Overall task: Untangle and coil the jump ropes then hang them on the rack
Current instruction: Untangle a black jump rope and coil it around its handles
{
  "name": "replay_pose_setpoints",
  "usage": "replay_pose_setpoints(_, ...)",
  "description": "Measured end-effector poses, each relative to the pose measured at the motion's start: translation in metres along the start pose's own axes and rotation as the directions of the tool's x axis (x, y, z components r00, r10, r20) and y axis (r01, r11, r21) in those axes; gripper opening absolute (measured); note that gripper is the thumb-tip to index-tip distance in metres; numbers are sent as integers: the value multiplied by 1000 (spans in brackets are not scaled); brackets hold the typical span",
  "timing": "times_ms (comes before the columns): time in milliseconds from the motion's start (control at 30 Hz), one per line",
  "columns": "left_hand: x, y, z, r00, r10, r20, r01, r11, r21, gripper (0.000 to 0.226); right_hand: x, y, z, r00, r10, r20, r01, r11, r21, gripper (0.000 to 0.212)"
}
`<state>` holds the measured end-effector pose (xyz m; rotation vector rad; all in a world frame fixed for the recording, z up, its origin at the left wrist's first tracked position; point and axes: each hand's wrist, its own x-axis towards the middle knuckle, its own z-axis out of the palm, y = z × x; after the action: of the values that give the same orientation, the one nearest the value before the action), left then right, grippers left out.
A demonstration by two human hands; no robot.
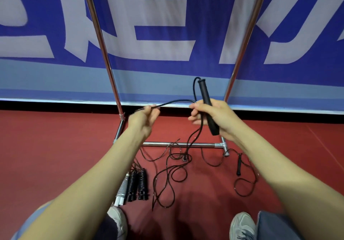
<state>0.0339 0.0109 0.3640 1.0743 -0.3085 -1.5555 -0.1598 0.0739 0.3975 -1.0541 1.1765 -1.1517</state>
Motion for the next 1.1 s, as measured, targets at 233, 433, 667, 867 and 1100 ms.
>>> replay_pose_setpoints(233, -32, -72, -1, 753, -412, 513, -254, 537, 805, 43, 11, 3, 6, 997, 79, -19, -76, 991, 107, 16)
replay_pose_setpoints(433, -26, -103, -25, 779, -318, 540, -496, 214, 842, 20, 20, -5, 2, 997, 71, -26, -66, 986, 154, 15)
replay_pose_setpoints(667, -40, -56, 16, 868, -75, 491, -273, 754, 597, 15, 16, 24, -15, 986, 164, 11, -123, 778, -616, 29)
replay_pose_setpoints(867, -39, -14, 28, 945, -21, 327, -40, 983, 178, 22, -1, 20, -6, 932, 235, 275, -187, 963, -192, 33)
replay_pose_setpoints(1100, -30, 10, 24, 973, -79, 217, 100, 991, -84, 23, -14, 24, 9, 931, 132, 340, -52, 971, -235, 22)
